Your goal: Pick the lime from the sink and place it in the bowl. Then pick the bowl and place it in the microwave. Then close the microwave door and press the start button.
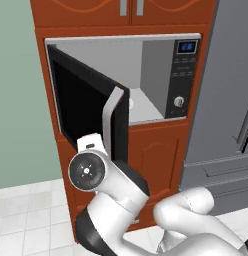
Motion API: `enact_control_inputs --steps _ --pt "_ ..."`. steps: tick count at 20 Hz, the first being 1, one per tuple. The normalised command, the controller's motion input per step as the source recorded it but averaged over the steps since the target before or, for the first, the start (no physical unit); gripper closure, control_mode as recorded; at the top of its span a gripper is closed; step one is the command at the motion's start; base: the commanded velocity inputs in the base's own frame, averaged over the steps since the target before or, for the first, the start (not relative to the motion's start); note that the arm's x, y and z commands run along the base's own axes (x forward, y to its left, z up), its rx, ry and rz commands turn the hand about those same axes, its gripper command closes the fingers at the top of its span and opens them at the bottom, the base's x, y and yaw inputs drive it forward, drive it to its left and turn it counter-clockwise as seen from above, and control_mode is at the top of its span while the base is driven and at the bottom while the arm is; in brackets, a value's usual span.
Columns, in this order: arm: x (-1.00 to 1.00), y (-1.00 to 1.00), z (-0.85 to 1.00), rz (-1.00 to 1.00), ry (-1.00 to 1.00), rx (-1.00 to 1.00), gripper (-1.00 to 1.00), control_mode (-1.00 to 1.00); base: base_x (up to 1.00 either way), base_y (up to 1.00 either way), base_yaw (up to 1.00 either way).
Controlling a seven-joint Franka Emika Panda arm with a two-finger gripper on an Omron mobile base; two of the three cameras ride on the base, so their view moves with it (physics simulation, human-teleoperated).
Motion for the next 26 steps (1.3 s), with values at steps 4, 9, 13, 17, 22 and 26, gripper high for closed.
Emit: enact_control_inputs --steps 4,9,13,17,22,26 --pt "0.68 -0.57 0.0 0.0 -0.06 0.01 -1.0 -1.0 0.0 0.0 0.0" --pt "0.81 -0.41 0.0 -0.01 -0.06 0.0 -1.0 -1.0 0.0 0.0 0.0" --pt "0.98 -0.31 0.0 -0.03 -0.03 0.0 -1.0 -1.0 0.0 0.0 0.0" --pt "1.0 -0.27 0.0 -0.08 0.0 0.0 -1.0 -1.0 0.0 0.0 0.0" --pt "1.0 -0.3 0.0 -0.07 0.0 0.0 -1.0 -1.0 0.0 0.0 0.0" --pt "1.0 -0.37 0.0 -0.03 0.0 0.0 -1.0 -1.0 0.0 0.0 0.0"
